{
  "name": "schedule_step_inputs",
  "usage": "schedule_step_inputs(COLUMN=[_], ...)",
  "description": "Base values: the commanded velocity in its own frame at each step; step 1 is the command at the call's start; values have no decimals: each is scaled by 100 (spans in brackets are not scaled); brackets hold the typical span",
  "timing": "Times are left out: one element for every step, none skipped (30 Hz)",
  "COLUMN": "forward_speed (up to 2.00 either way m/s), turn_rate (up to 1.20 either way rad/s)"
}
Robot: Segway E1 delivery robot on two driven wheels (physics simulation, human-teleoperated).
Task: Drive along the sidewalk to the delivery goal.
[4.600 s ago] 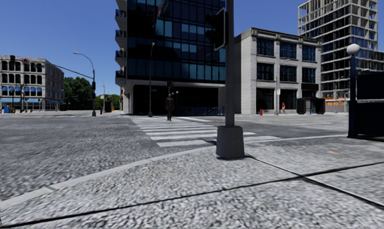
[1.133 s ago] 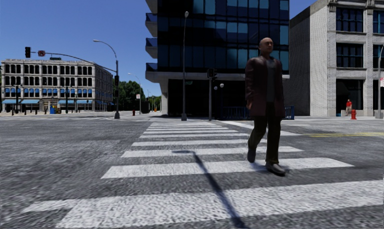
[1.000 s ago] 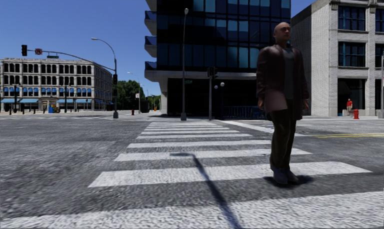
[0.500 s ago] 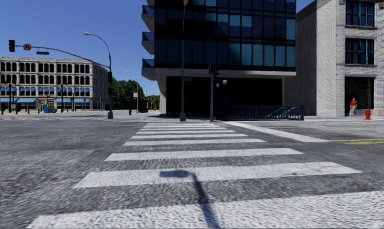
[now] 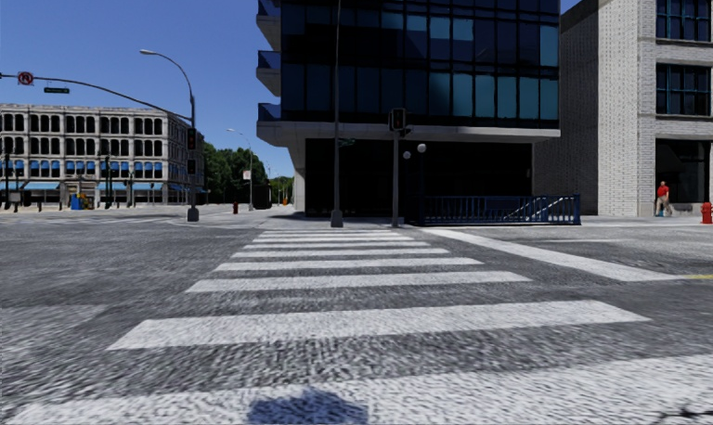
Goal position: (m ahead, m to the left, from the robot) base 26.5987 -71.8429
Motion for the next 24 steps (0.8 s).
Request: schedule_step_inputs(forward_speed=[200,200,200,200,200,200,200,200,200,200,200,200,200,200,200,200,200,200,200,200,200,200,200,200], turn_rate=[0,0,0,0,0,0,0,0,0,0,0,0,0,0,0,-7,-7,-14,-15,-16,-16,-16,-16,-18])
